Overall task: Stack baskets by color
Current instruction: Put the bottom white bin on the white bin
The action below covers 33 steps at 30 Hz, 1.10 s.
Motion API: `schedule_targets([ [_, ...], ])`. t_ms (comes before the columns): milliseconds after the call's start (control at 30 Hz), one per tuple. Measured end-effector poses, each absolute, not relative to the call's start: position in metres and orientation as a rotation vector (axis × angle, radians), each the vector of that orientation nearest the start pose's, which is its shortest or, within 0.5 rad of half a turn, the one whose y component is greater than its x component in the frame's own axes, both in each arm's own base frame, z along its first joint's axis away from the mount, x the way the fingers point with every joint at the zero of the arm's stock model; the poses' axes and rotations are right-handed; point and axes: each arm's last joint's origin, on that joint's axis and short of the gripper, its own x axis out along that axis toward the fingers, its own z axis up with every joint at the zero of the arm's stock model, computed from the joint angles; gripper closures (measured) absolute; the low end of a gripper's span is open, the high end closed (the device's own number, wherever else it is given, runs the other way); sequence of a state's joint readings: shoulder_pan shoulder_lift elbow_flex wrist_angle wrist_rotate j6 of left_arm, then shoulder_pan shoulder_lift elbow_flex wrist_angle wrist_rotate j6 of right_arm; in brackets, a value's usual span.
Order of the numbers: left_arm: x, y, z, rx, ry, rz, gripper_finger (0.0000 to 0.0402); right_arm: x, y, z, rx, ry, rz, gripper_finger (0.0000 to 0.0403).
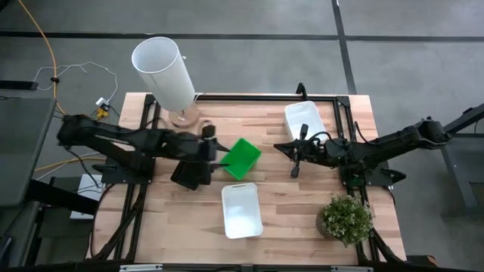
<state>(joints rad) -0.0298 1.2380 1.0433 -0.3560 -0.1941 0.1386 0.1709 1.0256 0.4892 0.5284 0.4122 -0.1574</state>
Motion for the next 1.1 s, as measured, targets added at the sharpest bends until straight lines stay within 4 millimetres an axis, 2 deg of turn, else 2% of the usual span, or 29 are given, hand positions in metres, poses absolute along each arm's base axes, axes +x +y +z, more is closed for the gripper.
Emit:
schedule_targets([
  [67, 0.252, -0.004, 0.305, 0.191, 0.410, 0.144, 0.0200, 0.217, 0.026, 0.255, -0.159, 0.026, -0.240, 0.0403],
  [233, 0.217, -0.006, 0.268, 0.155, 0.154, 0.199, 0.0200, 0.217, 0.026, 0.255, -0.158, 0.025, -0.238, 0.0403],
  [367, 0.198, -0.007, 0.242, 0.088, -0.011, 0.209, 0.0200, 0.217, 0.026, 0.255, -0.132, 0.020, -0.238, 0.0403],
  [467, 0.189, -0.007, 0.229, 0.066, -0.065, 0.207, 0.0200, 0.217, 0.026, 0.255, -0.131, 0.018, -0.238, 0.0403],
  [700, 0.186, -0.007, 0.226, 0.062, -0.087, 0.225, 0.0200, 0.217, 0.026, 0.255, -0.119, 0.017, -0.237, 0.0403],
  [900, 0.186, -0.007, 0.227, 0.059, -0.103, 0.226, 0.0200, 0.219, 0.028, 0.255, 0.031, -0.001, -0.162, 0.0395],
  [1000, 0.186, -0.007, 0.227, 0.059, -0.103, 0.225, 0.0200, 0.223, 0.034, 0.251, 0.135, 0.057, -0.121, 0.0369],
  [1100, 0.186, -0.007, 0.228, 0.059, -0.107, 0.223, 0.0200, 0.231, 0.046, 0.256, 0.211, 0.160, -0.099, 0.0322],
])
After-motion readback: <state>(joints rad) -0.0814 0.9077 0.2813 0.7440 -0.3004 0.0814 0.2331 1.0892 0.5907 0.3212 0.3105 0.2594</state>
